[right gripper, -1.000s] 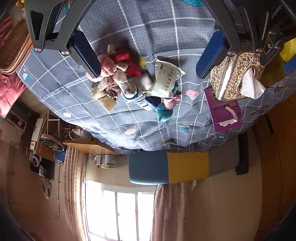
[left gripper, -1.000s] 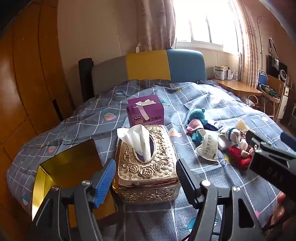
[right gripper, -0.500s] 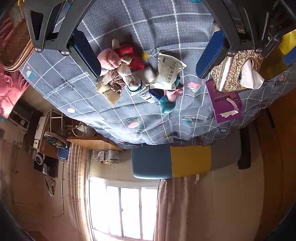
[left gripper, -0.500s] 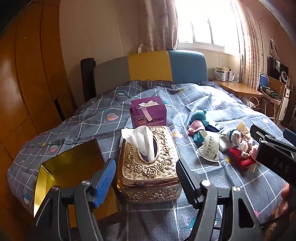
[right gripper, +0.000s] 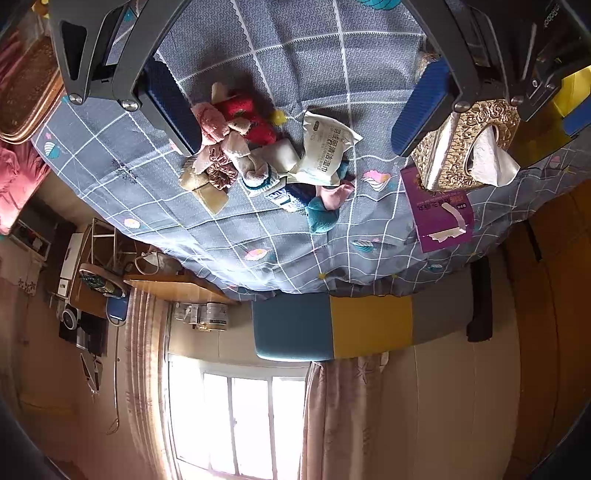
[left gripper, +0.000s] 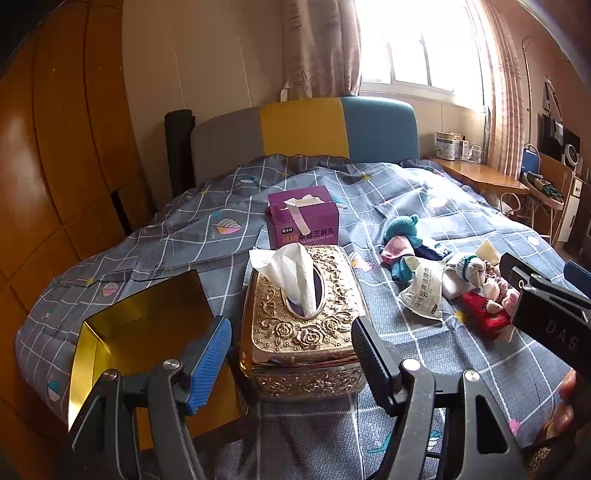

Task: Organize soft objects

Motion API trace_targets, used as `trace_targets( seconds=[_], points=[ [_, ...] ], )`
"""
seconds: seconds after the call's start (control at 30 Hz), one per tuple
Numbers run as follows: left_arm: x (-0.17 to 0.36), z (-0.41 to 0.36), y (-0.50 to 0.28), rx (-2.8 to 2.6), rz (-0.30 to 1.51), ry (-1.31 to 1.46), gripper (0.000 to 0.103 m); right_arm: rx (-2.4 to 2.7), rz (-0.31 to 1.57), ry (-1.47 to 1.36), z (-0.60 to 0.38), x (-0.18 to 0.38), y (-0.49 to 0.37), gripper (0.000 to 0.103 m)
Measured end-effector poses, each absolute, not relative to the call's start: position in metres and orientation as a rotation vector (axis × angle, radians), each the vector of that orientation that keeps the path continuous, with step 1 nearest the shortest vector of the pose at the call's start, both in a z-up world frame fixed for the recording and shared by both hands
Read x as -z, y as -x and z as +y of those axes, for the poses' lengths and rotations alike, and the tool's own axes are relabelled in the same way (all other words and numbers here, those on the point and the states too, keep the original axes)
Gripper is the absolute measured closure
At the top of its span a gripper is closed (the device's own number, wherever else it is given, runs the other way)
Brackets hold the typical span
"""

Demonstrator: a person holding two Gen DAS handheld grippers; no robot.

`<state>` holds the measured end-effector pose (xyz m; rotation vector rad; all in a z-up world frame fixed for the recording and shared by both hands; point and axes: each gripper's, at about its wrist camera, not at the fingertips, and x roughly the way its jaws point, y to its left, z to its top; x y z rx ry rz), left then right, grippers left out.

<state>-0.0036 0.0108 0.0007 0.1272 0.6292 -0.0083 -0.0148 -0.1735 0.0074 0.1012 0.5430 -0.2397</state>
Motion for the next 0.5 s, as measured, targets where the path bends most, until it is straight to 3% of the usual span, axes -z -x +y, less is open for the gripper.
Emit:
trace_targets(
  seconds=[0.5],
  points=[
    [-0.0025, 0.0108, 0.0057, 0.010, 0.627, -0.128, 0.034, 0.238, 0.546, -0.100, -0.1728, -0.0065, 0.0147, 0.000]
  ],
)
